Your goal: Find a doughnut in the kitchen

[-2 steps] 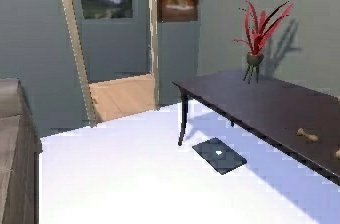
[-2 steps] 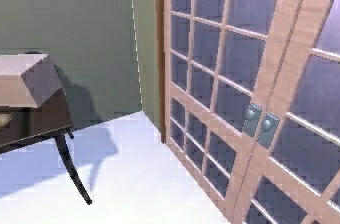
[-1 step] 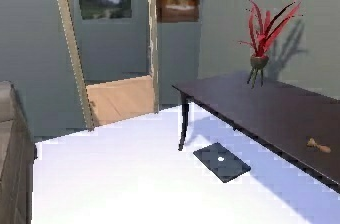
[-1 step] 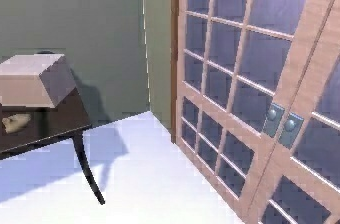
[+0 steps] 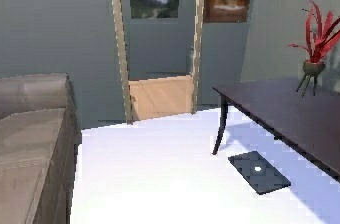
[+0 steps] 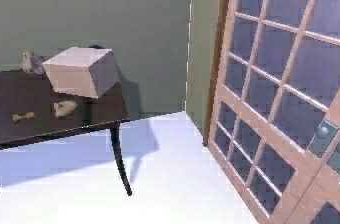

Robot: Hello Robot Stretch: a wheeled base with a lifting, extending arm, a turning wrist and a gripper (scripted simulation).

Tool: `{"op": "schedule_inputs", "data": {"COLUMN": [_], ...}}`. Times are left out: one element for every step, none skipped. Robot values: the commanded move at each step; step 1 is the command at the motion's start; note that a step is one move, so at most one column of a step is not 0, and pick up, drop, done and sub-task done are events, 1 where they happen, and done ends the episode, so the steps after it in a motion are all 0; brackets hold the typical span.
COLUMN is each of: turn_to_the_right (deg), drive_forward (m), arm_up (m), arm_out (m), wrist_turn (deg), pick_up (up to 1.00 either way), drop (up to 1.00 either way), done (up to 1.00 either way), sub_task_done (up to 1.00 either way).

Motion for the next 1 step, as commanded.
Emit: {"op": "schedule_inputs", "data": {"turn_to_the_right": [0.0], "drive_forward": [1.0], "arm_up": [0.0], "arm_out": [0.0], "wrist_turn": [0.0], "pick_up": [0.0], "drop": [0.0], "done": [0.0], "sub_task_done": [0.0]}}
